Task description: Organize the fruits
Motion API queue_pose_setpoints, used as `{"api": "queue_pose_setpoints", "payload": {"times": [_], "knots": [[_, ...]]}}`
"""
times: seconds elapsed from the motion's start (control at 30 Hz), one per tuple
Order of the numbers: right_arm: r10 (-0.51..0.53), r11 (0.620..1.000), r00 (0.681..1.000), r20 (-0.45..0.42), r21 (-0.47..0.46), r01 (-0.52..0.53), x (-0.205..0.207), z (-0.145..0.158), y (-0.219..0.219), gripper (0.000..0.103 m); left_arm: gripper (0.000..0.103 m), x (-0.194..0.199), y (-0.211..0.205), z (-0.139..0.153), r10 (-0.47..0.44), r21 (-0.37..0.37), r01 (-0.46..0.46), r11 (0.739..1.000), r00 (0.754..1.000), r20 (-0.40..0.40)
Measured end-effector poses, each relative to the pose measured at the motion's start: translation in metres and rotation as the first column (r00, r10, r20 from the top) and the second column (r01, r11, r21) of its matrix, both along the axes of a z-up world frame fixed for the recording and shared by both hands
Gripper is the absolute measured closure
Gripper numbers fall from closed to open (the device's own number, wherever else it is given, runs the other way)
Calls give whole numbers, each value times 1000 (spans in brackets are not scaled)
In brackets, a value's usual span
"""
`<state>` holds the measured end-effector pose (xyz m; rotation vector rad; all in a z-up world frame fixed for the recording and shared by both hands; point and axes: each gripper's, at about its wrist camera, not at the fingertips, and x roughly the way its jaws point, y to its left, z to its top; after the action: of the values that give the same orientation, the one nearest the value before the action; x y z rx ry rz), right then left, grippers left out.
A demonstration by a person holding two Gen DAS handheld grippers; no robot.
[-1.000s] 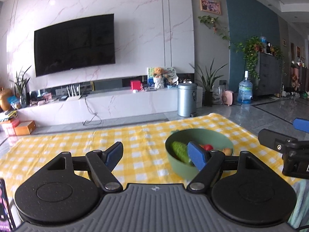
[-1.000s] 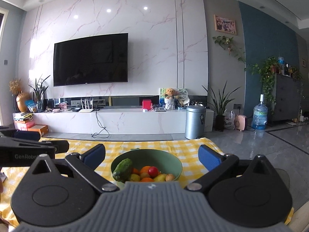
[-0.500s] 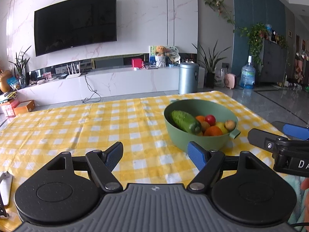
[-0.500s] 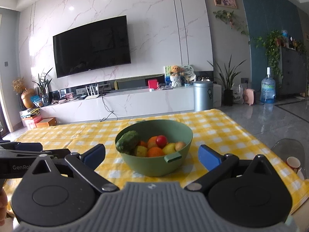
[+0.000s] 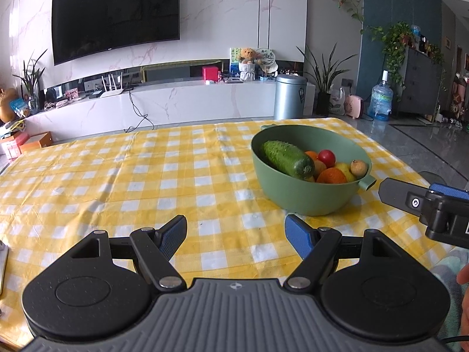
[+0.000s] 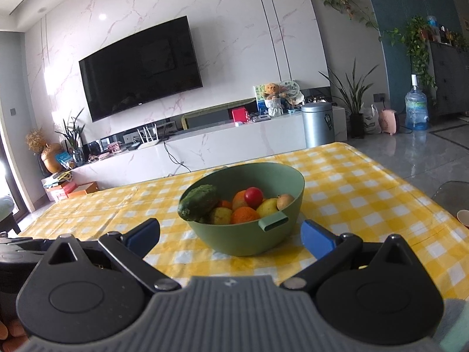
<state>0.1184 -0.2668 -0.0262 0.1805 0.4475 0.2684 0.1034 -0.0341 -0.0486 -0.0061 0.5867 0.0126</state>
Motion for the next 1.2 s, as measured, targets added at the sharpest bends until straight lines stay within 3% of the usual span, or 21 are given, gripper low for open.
{"api": "queue_pose_setpoints", "payload": {"times": [1.2], "knots": [[7,998,1000,3,-56,-7,-2,-1,5,4,14,-2,-3,7,-9,20,9,1000,1000,10]]}}
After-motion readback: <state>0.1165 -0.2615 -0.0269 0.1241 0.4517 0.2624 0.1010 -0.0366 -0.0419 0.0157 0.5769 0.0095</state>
